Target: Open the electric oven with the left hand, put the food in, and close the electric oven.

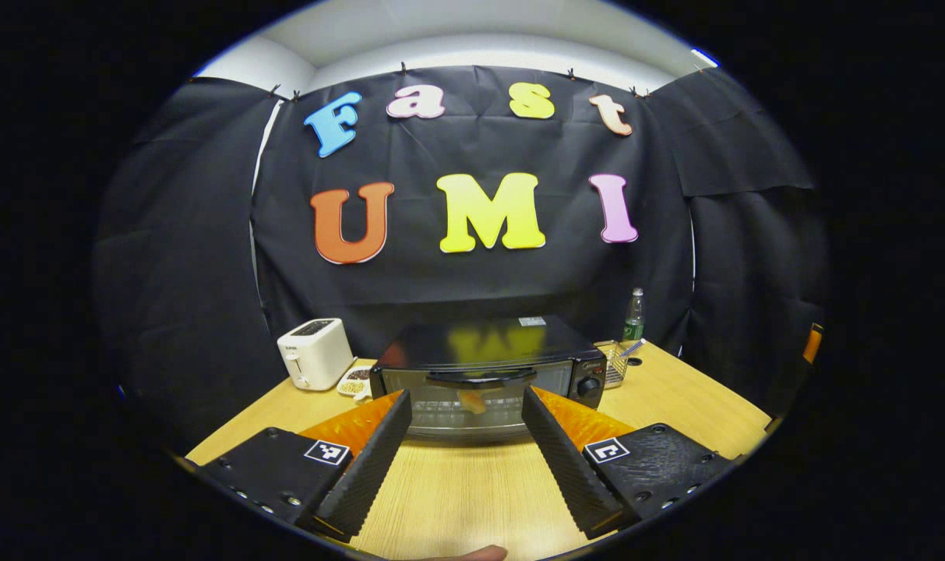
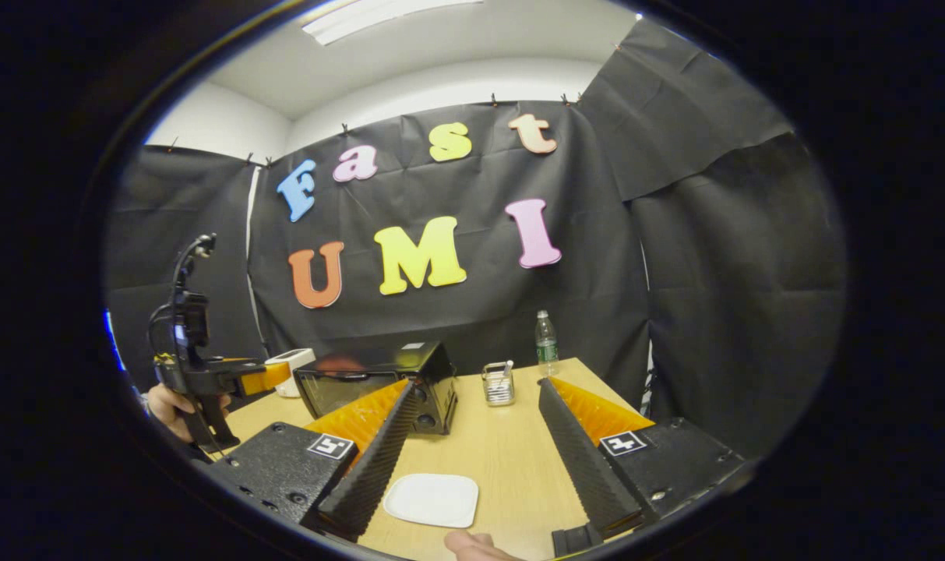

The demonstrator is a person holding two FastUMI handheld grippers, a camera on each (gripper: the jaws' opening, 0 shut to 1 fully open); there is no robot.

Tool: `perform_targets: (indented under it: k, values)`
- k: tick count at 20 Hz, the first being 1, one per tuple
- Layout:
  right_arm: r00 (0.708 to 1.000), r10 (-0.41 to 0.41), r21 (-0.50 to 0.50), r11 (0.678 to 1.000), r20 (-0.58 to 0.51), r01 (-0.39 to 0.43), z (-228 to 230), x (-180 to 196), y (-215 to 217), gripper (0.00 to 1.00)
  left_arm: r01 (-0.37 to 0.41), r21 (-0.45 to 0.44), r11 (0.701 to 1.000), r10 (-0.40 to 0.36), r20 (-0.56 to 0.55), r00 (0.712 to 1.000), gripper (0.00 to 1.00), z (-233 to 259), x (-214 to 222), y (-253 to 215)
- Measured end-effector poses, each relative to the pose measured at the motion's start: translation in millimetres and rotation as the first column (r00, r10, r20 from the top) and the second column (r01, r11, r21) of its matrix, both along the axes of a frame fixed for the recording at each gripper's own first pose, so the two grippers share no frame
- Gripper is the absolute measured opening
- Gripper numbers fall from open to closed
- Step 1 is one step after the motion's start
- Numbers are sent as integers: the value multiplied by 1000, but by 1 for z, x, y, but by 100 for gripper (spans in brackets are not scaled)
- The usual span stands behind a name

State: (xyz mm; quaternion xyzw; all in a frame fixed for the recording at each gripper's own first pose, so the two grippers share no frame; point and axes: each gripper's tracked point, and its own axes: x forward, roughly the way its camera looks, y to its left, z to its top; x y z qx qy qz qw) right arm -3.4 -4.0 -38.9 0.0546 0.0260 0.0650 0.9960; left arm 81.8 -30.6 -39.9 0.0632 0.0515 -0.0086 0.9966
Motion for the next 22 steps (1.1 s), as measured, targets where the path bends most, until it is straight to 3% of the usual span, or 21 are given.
perform_targets:
  k: [4,5,6,14,22]
  values:
    - [1000,4,6,1000,29,-4,15,-5,0,96,12,-13,1000,-11,42,999,94,20,-34,3]
    - [999,3,7,1000,33,-3,18,-5,0,96,17,-18,1000,-16,57,998,89,27,-40,2]
    - [999,3,4,1000,34,-3,18,-5,1,96,20,-21,1000,-18,70,997,94,32,-47,3]
    - [999,-3,-51,999,52,5,33,-3,10,96,21,-13,1000,-18,172,985,95,66,-103,12]
    - [997,-13,-48,999,75,17,41,-1,35,96,-41,-11,999,43,177,983,95,45,-123,40]
